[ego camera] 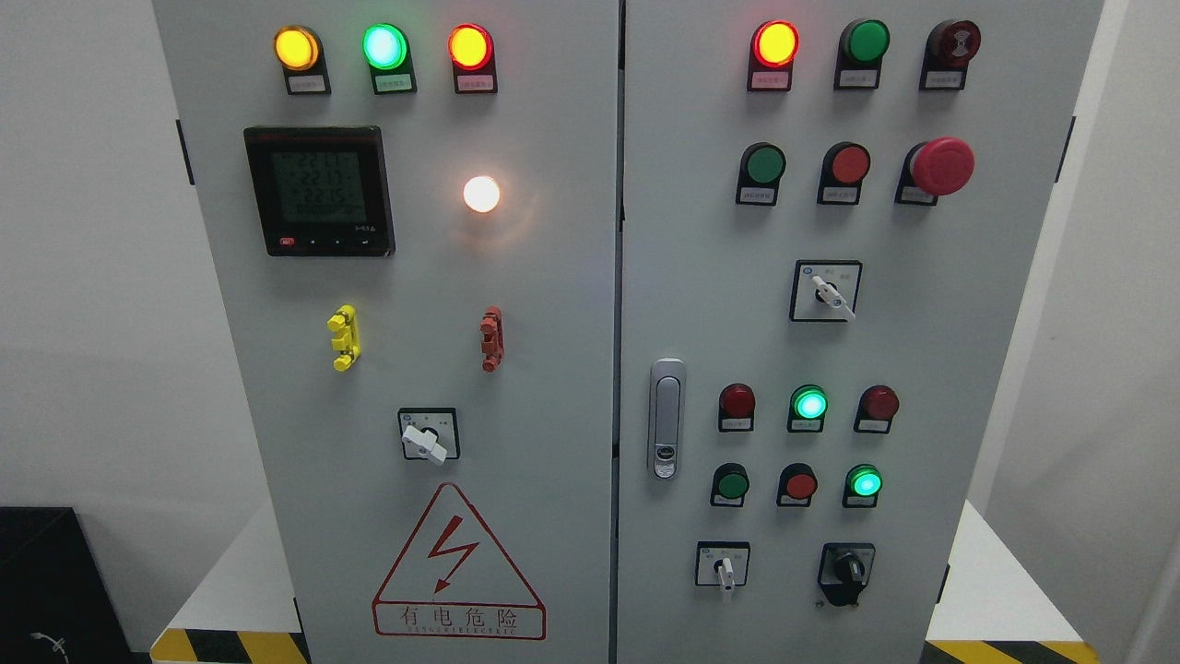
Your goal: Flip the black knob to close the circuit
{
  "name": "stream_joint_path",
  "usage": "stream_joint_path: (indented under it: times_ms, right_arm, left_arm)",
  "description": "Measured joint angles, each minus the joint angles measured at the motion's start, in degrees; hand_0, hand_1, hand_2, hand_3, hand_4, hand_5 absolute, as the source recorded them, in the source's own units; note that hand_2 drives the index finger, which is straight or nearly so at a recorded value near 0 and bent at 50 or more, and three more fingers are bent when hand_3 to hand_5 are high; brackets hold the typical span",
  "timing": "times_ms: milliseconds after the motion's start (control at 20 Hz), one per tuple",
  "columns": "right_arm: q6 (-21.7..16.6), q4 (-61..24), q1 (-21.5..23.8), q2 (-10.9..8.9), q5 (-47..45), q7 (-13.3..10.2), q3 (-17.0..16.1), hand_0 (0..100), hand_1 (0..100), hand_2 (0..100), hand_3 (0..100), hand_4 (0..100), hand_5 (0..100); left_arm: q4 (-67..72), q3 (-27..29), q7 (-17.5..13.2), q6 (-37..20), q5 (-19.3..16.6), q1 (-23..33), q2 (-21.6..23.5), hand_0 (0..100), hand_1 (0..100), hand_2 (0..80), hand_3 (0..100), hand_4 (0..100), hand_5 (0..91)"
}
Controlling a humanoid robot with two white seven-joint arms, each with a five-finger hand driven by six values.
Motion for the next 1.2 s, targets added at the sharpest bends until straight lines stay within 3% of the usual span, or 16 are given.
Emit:
stream_joint_path:
  times_ms: [250, 850, 1200]
  right_arm:
    - [3.0, -8.9, 0.0, -0.03, 6.7, -0.1, -2.2, 0, 13, 76, 92, 74, 72]
    - [10.8, -26.3, -1.5, -0.07, 21.2, 0.6, -6.2, 0, 15, 77, 93, 75, 74]
    - [14.8, -33.0, -4.8, 0.25, 27.6, 3.3, -7.7, 0, 15, 78, 93, 75, 74]
  left_arm:
    - [0.0, 0.0, 0.0, 0.0, 0.0, 0.0, 0.0, 0, 0, 0.0, 0, 0, 0.0]
    - [0.0, 0.0, 0.0, 0.0, 0.0, 0.0, 0.0, 0, 0, 0.0, 0, 0, 0.0]
    - [0.0, 0.0, 0.0, 0.0, 0.0, 0.0, 0.0, 0, 0, 0.0, 0, 0, 0.0]
